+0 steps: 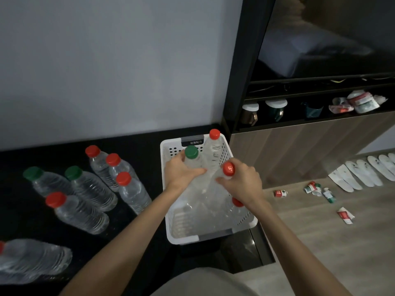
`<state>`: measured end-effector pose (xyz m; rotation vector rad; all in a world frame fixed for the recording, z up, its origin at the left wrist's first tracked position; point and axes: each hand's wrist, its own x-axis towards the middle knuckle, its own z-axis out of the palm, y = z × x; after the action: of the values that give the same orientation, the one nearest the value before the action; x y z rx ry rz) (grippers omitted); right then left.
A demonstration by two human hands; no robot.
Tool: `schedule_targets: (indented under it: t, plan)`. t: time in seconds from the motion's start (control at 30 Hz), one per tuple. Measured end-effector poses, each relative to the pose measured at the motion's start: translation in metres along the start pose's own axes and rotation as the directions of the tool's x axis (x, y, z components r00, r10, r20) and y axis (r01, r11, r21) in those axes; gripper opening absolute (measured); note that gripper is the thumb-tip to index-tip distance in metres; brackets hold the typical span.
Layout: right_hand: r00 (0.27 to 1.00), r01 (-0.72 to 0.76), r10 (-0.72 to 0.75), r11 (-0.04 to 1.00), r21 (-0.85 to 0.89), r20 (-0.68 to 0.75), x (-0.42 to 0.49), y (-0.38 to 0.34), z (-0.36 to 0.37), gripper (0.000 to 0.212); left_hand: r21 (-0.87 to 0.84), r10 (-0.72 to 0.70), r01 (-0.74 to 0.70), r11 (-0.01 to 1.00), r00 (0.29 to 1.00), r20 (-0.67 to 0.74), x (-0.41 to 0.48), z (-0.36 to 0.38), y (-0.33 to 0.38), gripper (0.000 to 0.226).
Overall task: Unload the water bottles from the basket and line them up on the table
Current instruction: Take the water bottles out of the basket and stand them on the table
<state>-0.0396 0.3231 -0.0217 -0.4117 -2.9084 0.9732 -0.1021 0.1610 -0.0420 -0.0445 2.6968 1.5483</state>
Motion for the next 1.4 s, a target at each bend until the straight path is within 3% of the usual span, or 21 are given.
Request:
schedule_targets:
  t: [0.17, 0.37, 0.53, 0.63, 0.77, 0.93, 1.13, 1.4]
  plan:
    - [0.983, 0.158, -0.134, 0.968, 0.194, -0.129, -0.001, -0.025, -0.025, 0.031, -0.050, 0.093, -0.098, 0.994, 0.991, -0.093, -0.009, -0.045, 0.030, 0.054]
    - [0.917, 0.393, -0.371, 0.904, 0.171, -0.143, -0.007, -0.081, -0.059, 0.029, -0.104, 0.171, -0.190, 0.976, 0.972, -0.164, -0.024, -0.106, 0.063, 0.053]
    - [0.859, 0.511, -0.466, 0.811, 0.284, -0.215, -0.027, -0.133, -0.068, 0.036, 0.007, 0.294, -0.300, 0.954, 0.930, -0.221, -0.064, -0.162, 0.077, 0.041]
    - [0.825, 0.564, -0.530, 0.753, 0.340, -0.196, -0.047, -0.163, -0.062, 0.033, 0.079, 0.328, -0.319, 0.945, 0.912, -0.246, -0.090, -0.195, 0.072, 0.047]
    - [0.813, 0.566, -0.566, 0.716, 0.408, -0.134, -0.077, -0.193, -0.036, 0.028, 0.153, 0.295, -0.262, 0.953, 0.920, -0.258, -0.125, -0.235, 0.048, 0.048]
    - [0.813, 0.538, -0.582, 0.746, 0.393, -0.009, -0.102, -0.204, 0.017, 0.031, 0.154, 0.170, -0.128, 0.980, 0.939, -0.298, -0.161, -0.260, -0.002, 0.050]
    - [0.770, 0.536, -0.596, 0.798, 0.274, 0.227, -0.115, -0.200, 0.084, 0.033, 0.153, 0.009, 0.042, 0.987, 0.947, -0.320, -0.182, -0.261, -0.074, 0.045]
    - [0.767, 0.421, -0.526, 0.845, 0.329, 0.369, -0.105, -0.189, 0.146, 0.025, 0.144, -0.152, 0.204, 0.968, 0.938, -0.312, -0.185, -0.246, -0.149, 0.056]
